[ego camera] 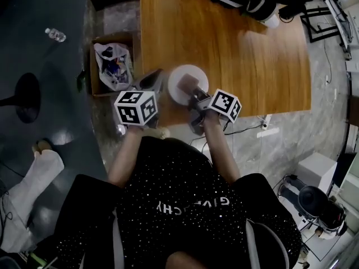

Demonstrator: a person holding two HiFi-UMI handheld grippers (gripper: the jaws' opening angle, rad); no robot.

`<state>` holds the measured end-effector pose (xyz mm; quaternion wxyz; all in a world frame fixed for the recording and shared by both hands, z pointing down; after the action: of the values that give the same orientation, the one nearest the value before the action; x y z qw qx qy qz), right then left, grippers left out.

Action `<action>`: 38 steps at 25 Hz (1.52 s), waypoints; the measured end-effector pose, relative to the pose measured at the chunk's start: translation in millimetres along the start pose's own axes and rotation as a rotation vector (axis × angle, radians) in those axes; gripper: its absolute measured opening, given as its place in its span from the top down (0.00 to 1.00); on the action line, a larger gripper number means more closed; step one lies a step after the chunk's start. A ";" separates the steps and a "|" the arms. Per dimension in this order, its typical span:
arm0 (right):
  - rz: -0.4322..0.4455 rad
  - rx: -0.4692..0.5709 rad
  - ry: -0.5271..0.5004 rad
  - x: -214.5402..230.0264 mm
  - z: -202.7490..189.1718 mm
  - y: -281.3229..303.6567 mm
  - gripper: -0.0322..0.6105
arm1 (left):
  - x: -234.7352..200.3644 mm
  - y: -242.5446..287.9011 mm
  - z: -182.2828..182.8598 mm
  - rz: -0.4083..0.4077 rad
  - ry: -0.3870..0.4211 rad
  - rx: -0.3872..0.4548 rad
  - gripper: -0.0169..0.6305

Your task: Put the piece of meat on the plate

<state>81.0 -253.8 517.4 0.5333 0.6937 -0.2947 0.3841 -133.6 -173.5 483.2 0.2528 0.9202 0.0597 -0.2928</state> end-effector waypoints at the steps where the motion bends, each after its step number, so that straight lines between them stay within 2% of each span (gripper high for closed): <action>1: 0.001 0.001 0.023 0.9 -0.6 -0.4 0.80 | 0.5 -1.5 -0.5 -0.001 0.001 0.001 0.96; 4: -0.026 -0.003 0.076 4.1 -2.4 -2.3 0.80 | 2.8 -5.4 -3.0 -0.001 0.004 0.003 0.96; 8: -0.084 -0.021 0.097 4.6 -2.9 -3.6 0.80 | 5.2 -8.2 -4.3 -0.003 0.007 0.009 0.96; 10: -0.076 -0.021 0.115 4.6 -3.3 -4.2 0.76 | 5.2 -9.1 -4.5 -0.005 0.009 0.014 0.96; 12: -0.058 -0.017 0.134 3.0 -3.8 -5.9 0.66 | 5.5 -11.3 -5.1 -0.005 0.011 0.017 0.96; 17: -0.074 0.013 0.144 -0.8 -5.8 -18.8 0.60 | 8.9 -20.2 -9.5 -0.001 0.011 0.021 0.96; 22: -0.075 0.056 0.162 0.6 -17.0 -40.0 0.60 | 14.5 -31.9 -18.5 -0.007 0.007 0.025 0.96; 25: -0.071 0.110 0.130 -2.2 -20.0 -54.7 0.60 | 20.1 -36.0 -23.3 -0.017 0.010 0.026 0.96; 28: -0.054 0.184 0.011 -9.4 -23.1 -70.9 0.60 | 29.4 -41.2 -29.0 -0.029 0.018 0.026 0.96; 30: -0.045 0.247 -0.143 -19.6 -26.5 -82.2 0.60 | 37.2 -44.3 -29.8 -0.040 0.051 0.030 0.96; 34: -0.047 0.383 -0.460 -43.8 -38.4 -101.9 0.61 | 56.4 -50.3 -21.8 -0.058 0.174 0.030 0.96; 35: -0.056 0.413 -0.517 -48.4 -41.5 -106.3 0.64 | 62.1 -51.6 -19.9 -0.067 0.200 0.030 0.96; 36: -0.072 0.443 -0.563 -51.7 -44.7 -110.9 0.74 | 68.1 -52.9 -18.8 -0.079 0.220 0.032 0.96; 37: -0.091 0.470 -0.599 -53.8 -48.1 -115.6 0.90 | 74.0 -54.5 -18.3 -0.092 0.234 0.034 0.96; 38: -0.107 0.490 -0.626 -54.8 -51.4 -119.9 0.93 | 79.5 -56.4 -18.1 -0.104 0.244 0.037 0.96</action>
<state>138.8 -173.3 416.4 0.2558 0.8981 -0.3061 0.1850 -73.6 -118.7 426.5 0.2111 0.9491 0.1321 -0.1926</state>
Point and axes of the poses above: the fingertips, and each gripper's own axes: y forward along the fingers, x to its right, z out of its top, the point moved 10 cm from there along -y, backward along the fingers, and after that the axes turned 3 degrees about -x, right-handed, at the moved point
